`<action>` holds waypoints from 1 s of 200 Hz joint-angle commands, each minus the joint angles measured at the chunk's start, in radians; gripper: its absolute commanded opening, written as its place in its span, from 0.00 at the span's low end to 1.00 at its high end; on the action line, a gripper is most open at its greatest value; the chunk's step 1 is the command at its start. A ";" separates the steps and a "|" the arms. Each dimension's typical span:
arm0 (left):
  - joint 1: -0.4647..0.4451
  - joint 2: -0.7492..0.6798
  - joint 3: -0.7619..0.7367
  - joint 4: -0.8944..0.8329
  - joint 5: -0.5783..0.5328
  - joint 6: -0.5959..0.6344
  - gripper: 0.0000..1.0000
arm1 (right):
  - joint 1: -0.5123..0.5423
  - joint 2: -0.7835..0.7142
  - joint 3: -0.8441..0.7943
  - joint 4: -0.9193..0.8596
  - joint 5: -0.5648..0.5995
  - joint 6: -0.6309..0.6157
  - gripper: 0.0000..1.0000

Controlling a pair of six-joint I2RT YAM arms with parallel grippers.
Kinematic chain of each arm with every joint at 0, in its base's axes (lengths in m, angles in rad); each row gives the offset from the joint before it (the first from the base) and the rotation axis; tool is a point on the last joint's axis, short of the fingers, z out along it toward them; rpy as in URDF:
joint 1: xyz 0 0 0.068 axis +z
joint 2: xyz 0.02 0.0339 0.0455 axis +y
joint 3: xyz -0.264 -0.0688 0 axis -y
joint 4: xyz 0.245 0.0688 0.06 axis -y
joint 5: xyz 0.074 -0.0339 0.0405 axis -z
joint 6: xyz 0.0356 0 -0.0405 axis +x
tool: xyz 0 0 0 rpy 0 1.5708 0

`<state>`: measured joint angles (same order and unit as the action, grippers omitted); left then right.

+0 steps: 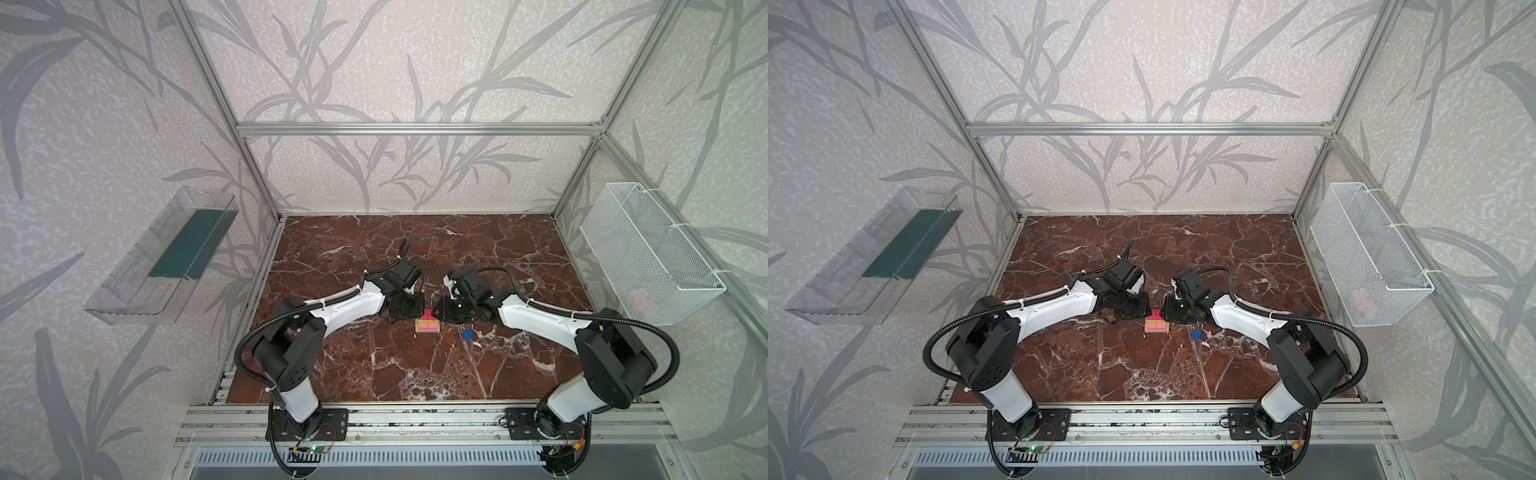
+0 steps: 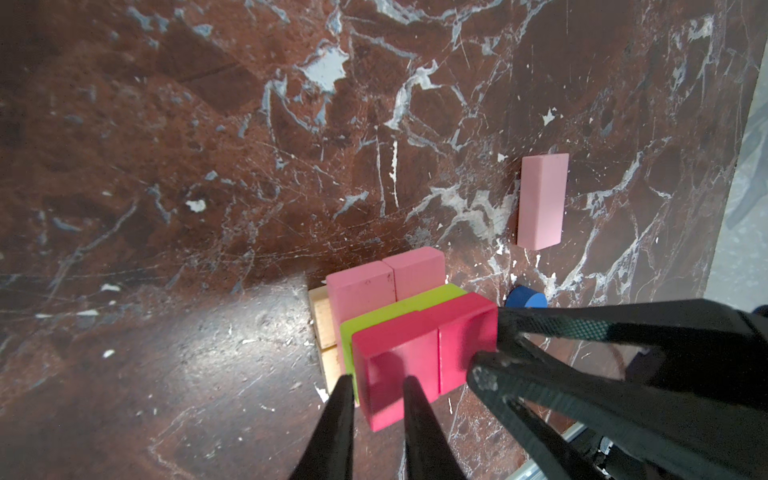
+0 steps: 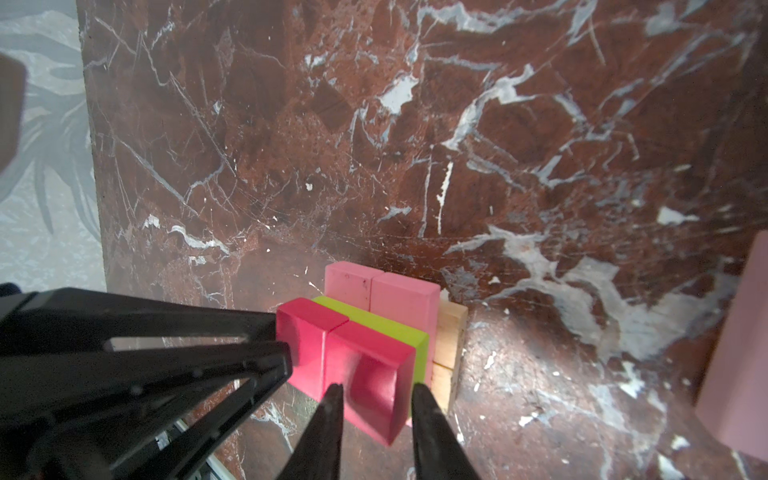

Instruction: Build the wood block tower

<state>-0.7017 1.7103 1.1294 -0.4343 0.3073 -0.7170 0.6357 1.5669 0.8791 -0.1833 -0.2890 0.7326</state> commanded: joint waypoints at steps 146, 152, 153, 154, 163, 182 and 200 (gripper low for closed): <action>-0.005 -0.161 0.024 -0.080 -0.084 0.034 0.31 | -0.004 -0.232 -0.007 -0.134 0.092 -0.016 0.53; -0.005 -0.174 0.022 -0.082 -0.089 0.036 0.31 | -0.005 -0.246 -0.011 -0.141 0.104 -0.017 0.53; -0.005 -0.176 0.021 -0.083 -0.090 0.037 0.31 | -0.004 -0.248 -0.012 -0.142 0.106 -0.018 0.53; -0.005 -0.179 0.020 -0.085 -0.091 0.036 0.31 | -0.005 -0.248 -0.013 -0.143 0.108 -0.018 0.53; -0.005 -0.200 0.015 -0.090 -0.101 0.041 0.31 | -0.004 -0.269 -0.020 -0.156 0.123 -0.019 0.52; -0.005 -0.250 0.001 -0.106 -0.128 0.051 0.32 | -0.004 -0.308 -0.040 -0.186 0.162 -0.022 0.46; -0.004 -0.306 -0.020 -0.121 -0.165 0.056 0.33 | -0.006 -0.341 -0.071 -0.203 0.201 -0.016 0.38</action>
<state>-0.7025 1.4822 1.1290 -0.5110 0.2115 -0.6849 0.6357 1.2732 0.8505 -0.3199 -0.1635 0.7242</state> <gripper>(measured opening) 0.324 0.428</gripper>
